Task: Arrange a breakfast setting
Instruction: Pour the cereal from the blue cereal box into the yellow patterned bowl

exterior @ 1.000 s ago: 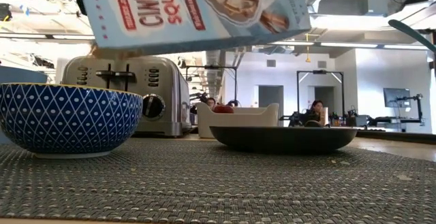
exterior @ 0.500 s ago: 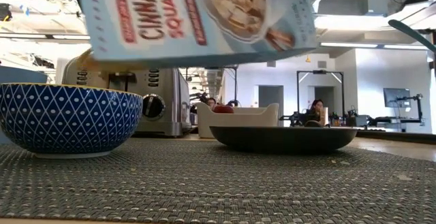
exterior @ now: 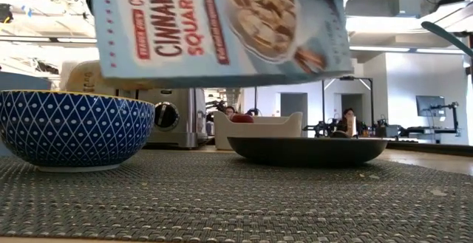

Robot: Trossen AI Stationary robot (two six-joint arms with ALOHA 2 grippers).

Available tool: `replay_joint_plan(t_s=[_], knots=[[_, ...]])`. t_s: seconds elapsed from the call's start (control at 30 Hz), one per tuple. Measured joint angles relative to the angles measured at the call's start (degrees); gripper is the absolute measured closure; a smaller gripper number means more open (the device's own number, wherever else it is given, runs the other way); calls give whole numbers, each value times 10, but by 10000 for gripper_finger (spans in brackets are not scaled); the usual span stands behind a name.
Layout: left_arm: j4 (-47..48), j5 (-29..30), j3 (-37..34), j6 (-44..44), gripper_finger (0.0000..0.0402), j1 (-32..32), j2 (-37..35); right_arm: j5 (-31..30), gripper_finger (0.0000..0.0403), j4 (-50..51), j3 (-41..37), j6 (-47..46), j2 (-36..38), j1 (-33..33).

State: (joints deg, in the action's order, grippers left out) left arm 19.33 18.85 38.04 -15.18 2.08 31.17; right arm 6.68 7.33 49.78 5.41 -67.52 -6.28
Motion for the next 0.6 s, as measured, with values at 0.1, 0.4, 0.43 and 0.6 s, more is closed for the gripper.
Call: replay_joint_plan(t_s=[0.1, 0.4, 0.43, 0.6], knots=[[-3, 0, 0, -1, 135, 0, 7, 0, 324, -15, -13, -2, 5, 0], [-10, 0, 0, -4, 135, 0, 17, 0, 324, -20, -24, -6, 18, 0], [-10, 0, 0, -4, 135, 0, 18, 0, 324, -24, -24, -6, 18, 0], [-10, 0, 0, -5, 135, 0, 18, 0, 324, -20, -24, -5, 17, 0]])
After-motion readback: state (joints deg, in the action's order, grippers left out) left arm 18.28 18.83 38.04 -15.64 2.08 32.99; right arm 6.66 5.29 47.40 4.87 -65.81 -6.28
